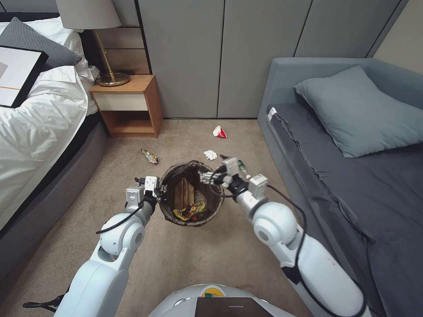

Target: Pick up the trash bin, then pick up the garbage from the floor and place it into the trash bin.

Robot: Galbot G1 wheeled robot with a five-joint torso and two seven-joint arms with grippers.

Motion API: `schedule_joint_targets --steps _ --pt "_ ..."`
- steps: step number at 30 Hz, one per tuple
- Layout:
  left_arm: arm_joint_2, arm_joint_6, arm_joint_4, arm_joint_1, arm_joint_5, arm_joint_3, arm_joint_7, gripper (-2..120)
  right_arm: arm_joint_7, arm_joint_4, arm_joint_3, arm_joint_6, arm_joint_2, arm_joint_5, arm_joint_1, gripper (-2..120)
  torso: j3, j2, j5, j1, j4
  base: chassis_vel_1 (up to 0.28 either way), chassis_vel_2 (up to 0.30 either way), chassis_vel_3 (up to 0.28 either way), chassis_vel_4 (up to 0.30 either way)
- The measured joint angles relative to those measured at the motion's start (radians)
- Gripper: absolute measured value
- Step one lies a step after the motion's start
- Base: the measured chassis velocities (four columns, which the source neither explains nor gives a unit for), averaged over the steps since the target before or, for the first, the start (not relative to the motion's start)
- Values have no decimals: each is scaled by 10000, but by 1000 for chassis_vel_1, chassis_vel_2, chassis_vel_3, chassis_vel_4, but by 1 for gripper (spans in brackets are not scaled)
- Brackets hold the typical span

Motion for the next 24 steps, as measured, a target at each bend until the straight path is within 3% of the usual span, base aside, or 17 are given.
schedule_joint_targets --steps 8,9,10,12,14,15,24 --pt "-81 0 -6 -110 -1 -39 -5 5 495 469 1544 515 131 -112 -942 100 -1 0 1 0 1 0 0 0 0" --pt "-93 -1 -19 -124 13 -50 -6 5 289 344 2328 1113 242 -738 -1493 100 -1 0 1 0 1 0 0 0 0" --pt "-93 -1 -19 -124 13 -50 -6 5 289 344 2328 1113 242 -738 -1493 100 -1 0 1 0 1 0 0 0 0" --pt "-69 -33 -18 -80 130 -99 19 5 -491 -13 3782 2338 493 -2030 -2594 100 -1 0 2 0 -1 0 0 0 0" --pt "-57 -50 -10 -63 181 -128 43 5 -588 -97 4134 2620 574 -2266 -2881 100 -1 0 1 0 -2 0 0 0 0" --pt "-52 -73 10 -51 245 -199 88 5 -713 -326 4882 3207 942 -2699 -3554 100 -1 0 2 0 -2 0 0 0 0" --pt "1 -80 -32 90 263 -380 124 5 -1286 -699 5901 4392 1882 -3153 -4640 100 -1 0 1 0 1 0 0 0 0"
